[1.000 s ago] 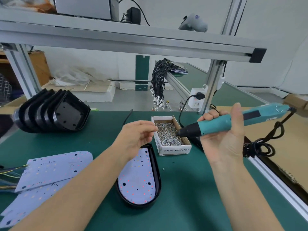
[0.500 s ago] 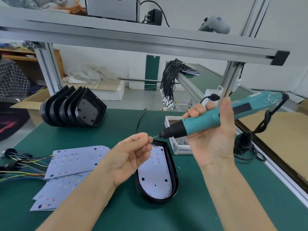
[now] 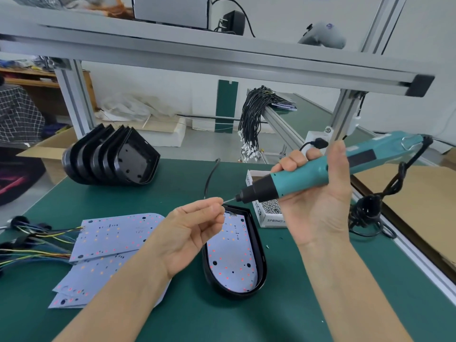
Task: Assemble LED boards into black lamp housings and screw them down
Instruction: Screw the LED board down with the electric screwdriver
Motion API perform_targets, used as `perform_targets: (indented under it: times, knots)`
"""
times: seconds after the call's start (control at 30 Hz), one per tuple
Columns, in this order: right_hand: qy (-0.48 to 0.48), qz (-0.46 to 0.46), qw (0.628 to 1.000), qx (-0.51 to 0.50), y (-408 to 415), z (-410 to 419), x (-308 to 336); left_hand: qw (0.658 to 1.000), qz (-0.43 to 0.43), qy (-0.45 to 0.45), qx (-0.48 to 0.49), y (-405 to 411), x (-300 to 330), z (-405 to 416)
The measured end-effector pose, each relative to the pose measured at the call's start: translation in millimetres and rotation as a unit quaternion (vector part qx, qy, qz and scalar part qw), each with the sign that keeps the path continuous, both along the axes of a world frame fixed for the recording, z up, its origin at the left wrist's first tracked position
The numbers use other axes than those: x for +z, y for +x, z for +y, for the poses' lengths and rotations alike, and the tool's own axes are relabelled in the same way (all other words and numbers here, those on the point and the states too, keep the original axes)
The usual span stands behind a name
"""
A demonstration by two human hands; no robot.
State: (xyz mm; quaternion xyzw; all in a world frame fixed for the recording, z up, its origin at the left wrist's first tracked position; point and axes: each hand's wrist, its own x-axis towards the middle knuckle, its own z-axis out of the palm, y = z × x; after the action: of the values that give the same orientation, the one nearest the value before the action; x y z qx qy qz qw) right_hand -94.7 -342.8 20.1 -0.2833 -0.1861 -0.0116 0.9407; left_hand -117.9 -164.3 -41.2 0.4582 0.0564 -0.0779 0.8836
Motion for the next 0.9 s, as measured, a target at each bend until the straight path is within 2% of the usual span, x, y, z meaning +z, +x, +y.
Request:
perform_targets:
  times: [0.27, 0.43, 0.9]
  knots:
    - [-0.003, -0.006, 1.0, 0.011, -2.3, -1.0, 1.4, 0.997, -0.001, -0.078, -0.027, -3.3, -2.0, -2.6]
    - [-0.007, -0.014, 1.0, 0.012, -2.0, 0.2, 4.2, 0.998, -0.01, -0.041, -0.055, -4.9, -1.0, -5.3]
    - [-0.011, -0.013, 1.0, 0.012, -2.7, 4.5, 4.1, 0.995, -0.027, -0.058, -0.074, -4.9, -1.0, -3.6]
